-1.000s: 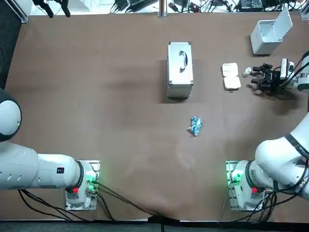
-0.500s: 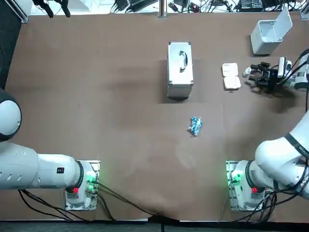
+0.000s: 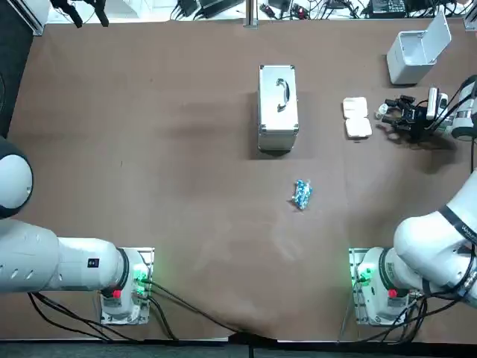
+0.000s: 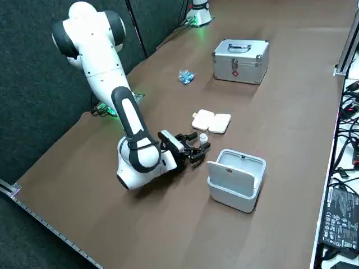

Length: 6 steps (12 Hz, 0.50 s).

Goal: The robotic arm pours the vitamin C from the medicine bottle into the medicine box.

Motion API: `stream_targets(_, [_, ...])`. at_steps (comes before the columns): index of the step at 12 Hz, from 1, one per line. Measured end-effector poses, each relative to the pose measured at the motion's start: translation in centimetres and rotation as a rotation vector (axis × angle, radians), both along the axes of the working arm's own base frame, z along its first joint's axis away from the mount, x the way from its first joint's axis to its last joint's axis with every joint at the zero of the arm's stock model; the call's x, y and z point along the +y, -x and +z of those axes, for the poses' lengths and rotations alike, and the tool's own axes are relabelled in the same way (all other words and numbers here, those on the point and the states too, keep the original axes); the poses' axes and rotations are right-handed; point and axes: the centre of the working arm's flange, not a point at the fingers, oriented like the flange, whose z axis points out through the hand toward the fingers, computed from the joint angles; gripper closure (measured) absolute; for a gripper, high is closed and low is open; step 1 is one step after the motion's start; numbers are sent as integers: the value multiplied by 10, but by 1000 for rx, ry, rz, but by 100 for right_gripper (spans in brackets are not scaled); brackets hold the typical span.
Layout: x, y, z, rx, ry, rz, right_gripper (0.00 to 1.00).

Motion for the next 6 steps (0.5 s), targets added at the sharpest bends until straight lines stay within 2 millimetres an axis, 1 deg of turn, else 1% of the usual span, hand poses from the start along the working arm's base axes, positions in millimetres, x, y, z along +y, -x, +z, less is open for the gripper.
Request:
stream_targets(3, [1, -2, -1, -5, -9, -15, 15])
stream_targets(6, [3, -11, 3, -26, -16, -31, 15])
